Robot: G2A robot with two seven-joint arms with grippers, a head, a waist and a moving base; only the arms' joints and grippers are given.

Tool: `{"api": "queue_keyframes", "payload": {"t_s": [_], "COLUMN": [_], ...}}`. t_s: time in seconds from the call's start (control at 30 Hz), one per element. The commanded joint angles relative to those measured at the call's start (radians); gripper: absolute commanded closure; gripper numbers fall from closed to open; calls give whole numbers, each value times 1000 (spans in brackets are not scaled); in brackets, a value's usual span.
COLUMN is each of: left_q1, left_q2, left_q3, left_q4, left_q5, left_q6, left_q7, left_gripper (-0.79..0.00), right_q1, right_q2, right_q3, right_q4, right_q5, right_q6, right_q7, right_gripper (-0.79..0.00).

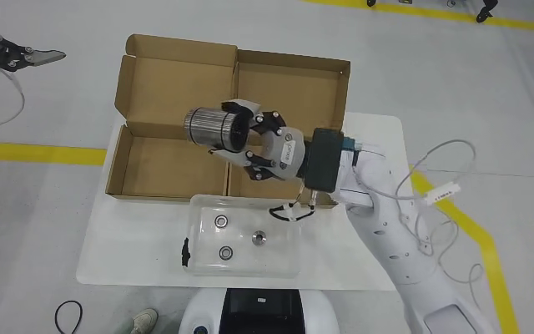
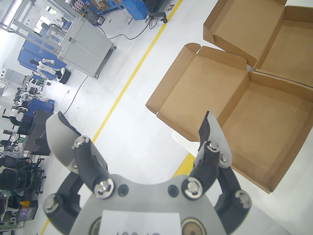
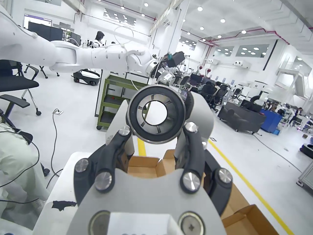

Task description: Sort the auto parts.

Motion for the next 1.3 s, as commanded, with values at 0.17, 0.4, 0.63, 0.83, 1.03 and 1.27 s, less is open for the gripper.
{"api": "queue_keyframes", "payload": {"t_s": [0.17, 0.4, 0.63, 0.83, 1.03, 1.27], "left_q1": [0, 0, 0, 0, 0, 0], "left_q2": [0, 0, 0, 0, 0, 0], "left_q3": [0, 0, 0, 0, 0, 0], "left_q4": [0, 0, 0, 0, 0, 0], "left_q5": [0, 0, 0, 0, 0, 0], "left_q6": [0, 0, 0, 0, 0, 0], "left_q7": [0, 0, 0, 0, 0, 0], "left_gripper": [-785, -785, -785, -785, -785, -785], "right_q1": [-12, -30, -63, -117, -145, -151], "right_q2": [3, 8, 12, 22, 32, 40], "right_q3": [10, 16, -8, 10, 23, 36], "right_q4": [-22, -20, 29, 95, 162, 229], "right_q5": [-13, -26, -24, -28, -39, -45], "right_q6": [2, -3, -29, -31, -45, 4], "right_q7": [-12, 31, 69, 64, 112, 256], "right_gripper": [0, 0, 0, 0, 0, 0]}}
